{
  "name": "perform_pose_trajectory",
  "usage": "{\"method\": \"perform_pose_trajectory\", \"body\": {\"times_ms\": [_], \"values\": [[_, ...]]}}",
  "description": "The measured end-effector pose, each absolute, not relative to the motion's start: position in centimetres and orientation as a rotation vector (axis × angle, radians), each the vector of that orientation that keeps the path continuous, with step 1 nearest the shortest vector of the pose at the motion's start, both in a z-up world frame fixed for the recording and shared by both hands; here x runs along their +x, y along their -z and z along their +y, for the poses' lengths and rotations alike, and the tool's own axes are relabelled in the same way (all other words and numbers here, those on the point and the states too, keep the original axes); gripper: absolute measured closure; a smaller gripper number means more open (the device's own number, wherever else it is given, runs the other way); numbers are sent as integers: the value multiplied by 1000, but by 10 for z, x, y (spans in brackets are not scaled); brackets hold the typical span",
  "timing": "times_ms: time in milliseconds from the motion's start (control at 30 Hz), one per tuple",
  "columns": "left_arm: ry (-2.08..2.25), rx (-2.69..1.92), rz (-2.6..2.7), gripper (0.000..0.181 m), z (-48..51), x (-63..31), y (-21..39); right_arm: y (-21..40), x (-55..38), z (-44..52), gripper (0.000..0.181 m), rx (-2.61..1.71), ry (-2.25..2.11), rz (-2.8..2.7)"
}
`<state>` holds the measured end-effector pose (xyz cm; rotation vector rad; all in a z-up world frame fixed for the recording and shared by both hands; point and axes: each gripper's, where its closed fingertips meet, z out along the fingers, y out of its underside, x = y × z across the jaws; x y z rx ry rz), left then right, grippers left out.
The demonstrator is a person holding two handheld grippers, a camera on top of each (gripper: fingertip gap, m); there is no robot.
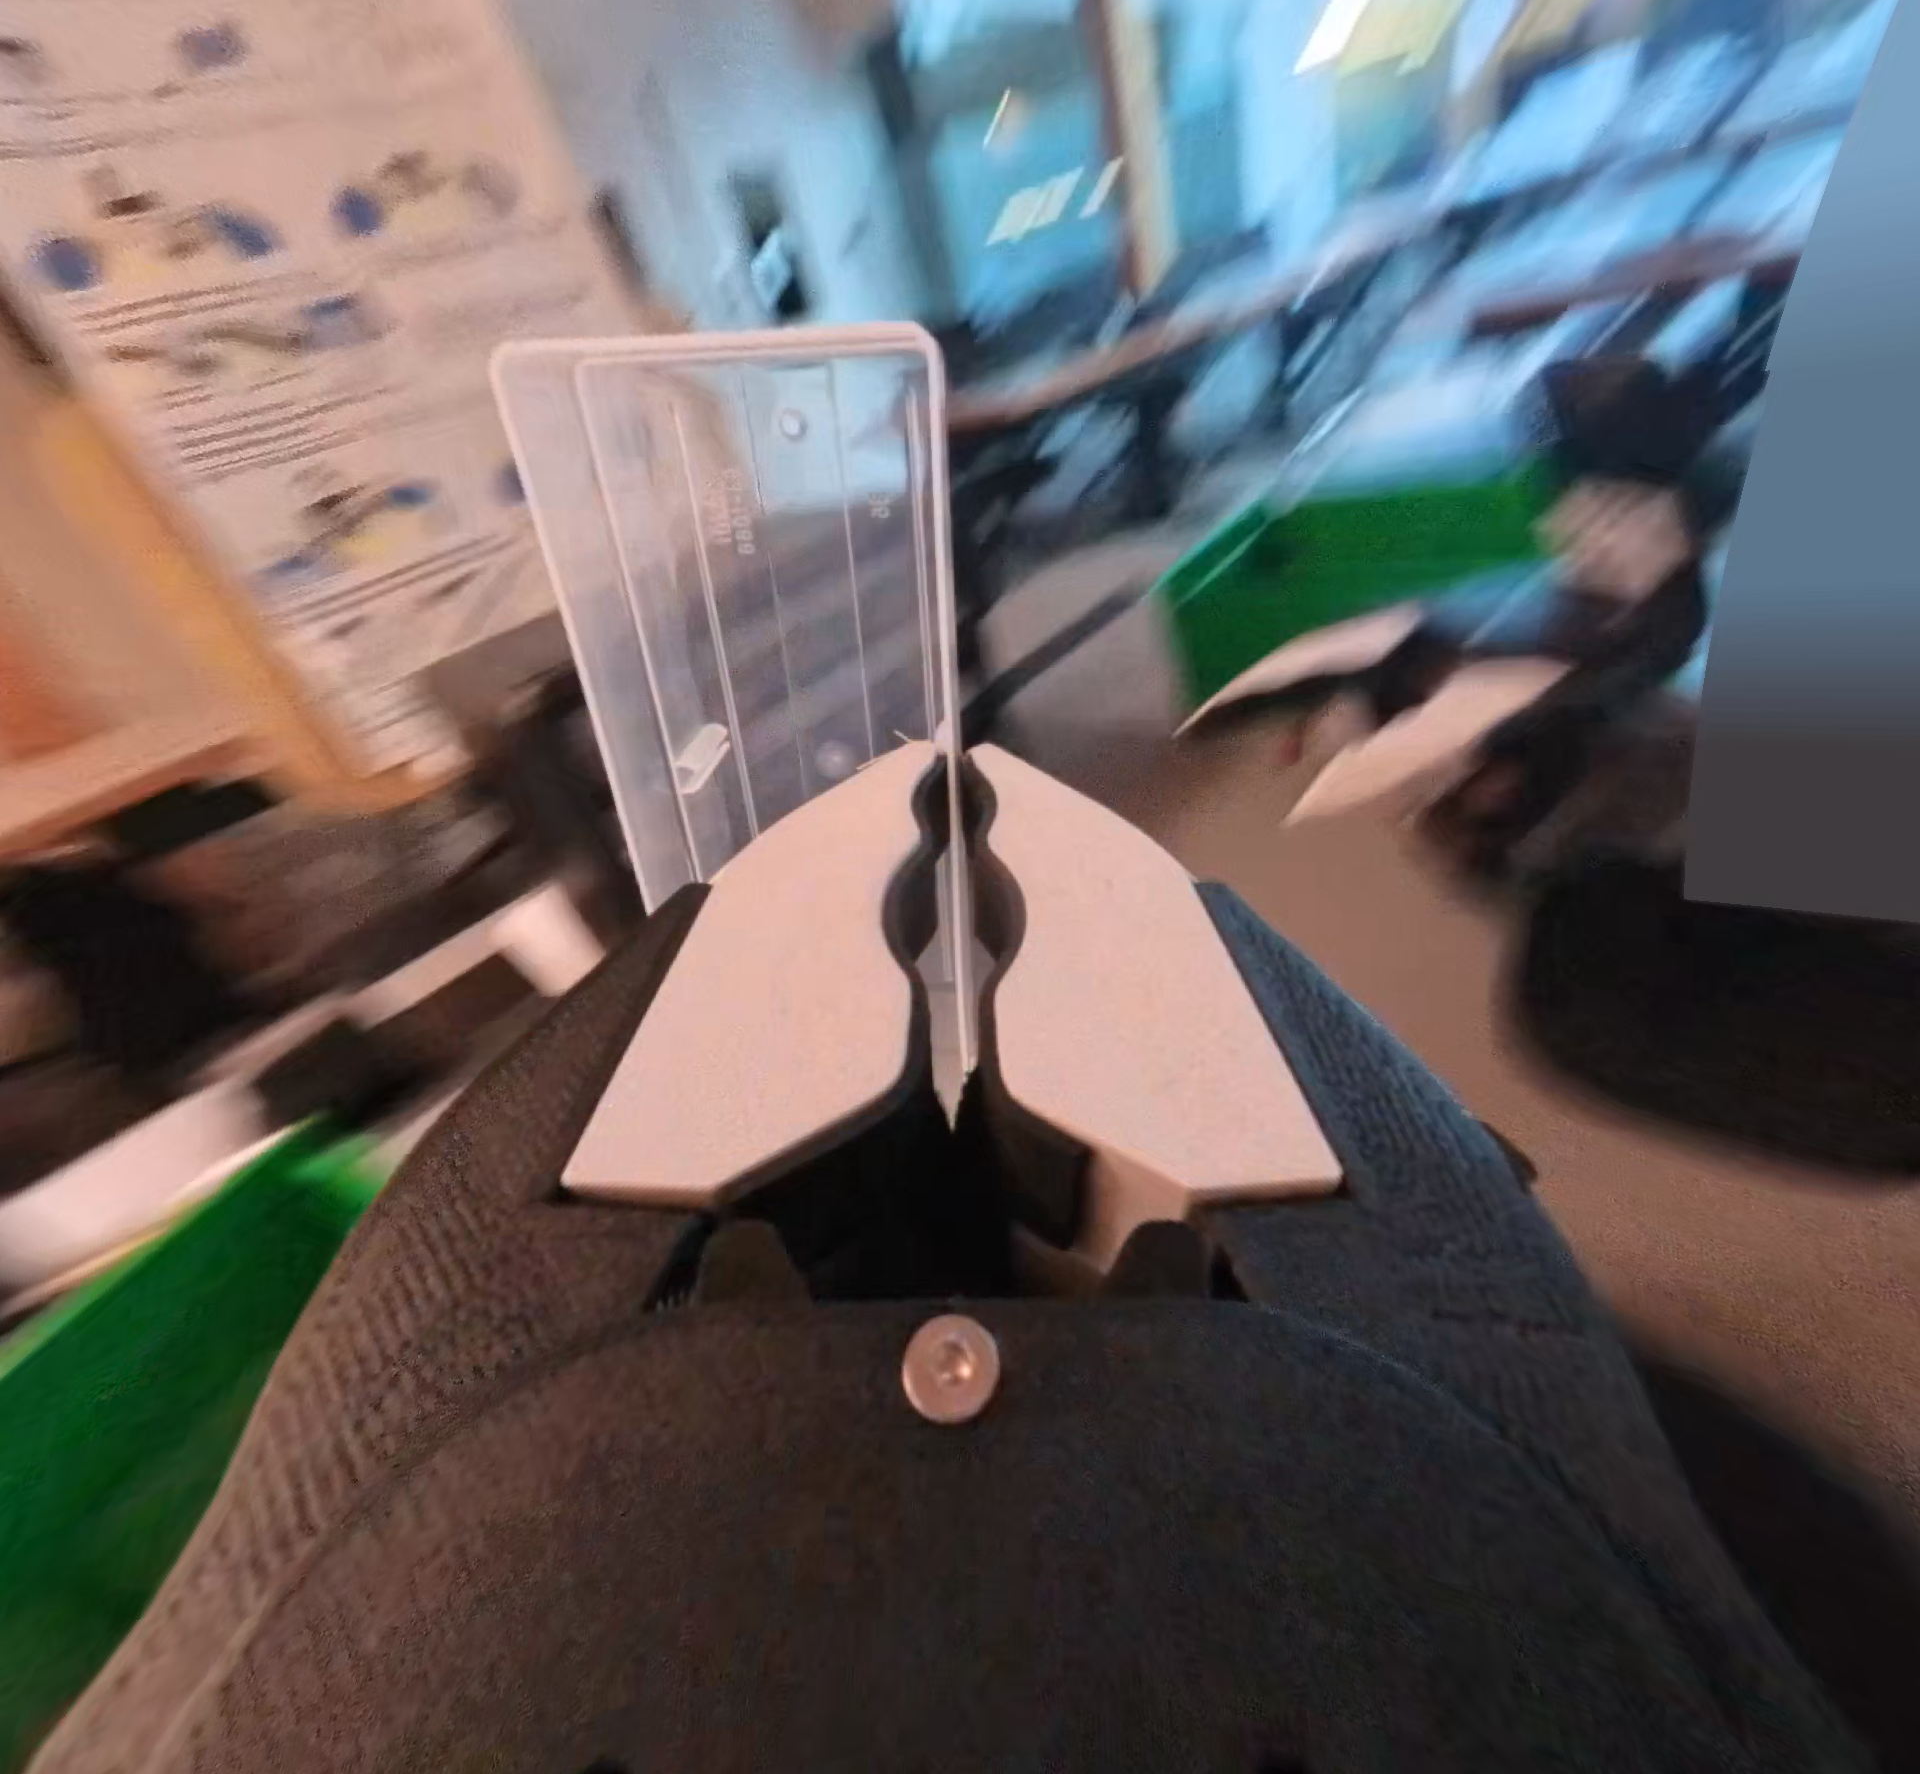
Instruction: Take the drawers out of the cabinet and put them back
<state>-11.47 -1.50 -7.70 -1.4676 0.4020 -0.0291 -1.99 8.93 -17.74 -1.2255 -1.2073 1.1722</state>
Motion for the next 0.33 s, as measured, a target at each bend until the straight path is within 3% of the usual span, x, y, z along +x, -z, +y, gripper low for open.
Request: {"method": "perform_pose_trajectory", "body": {"times_ms": [200, 333], "values": [[857, -1023, 256, 180, -5, -33, 49, 147, -8, 34, 109, -1044, -1737, -1245], [987, -1049, 210, 180, 12, -15, 64, 132, -1, 22, 102, -969, -1948, -1196]]}}
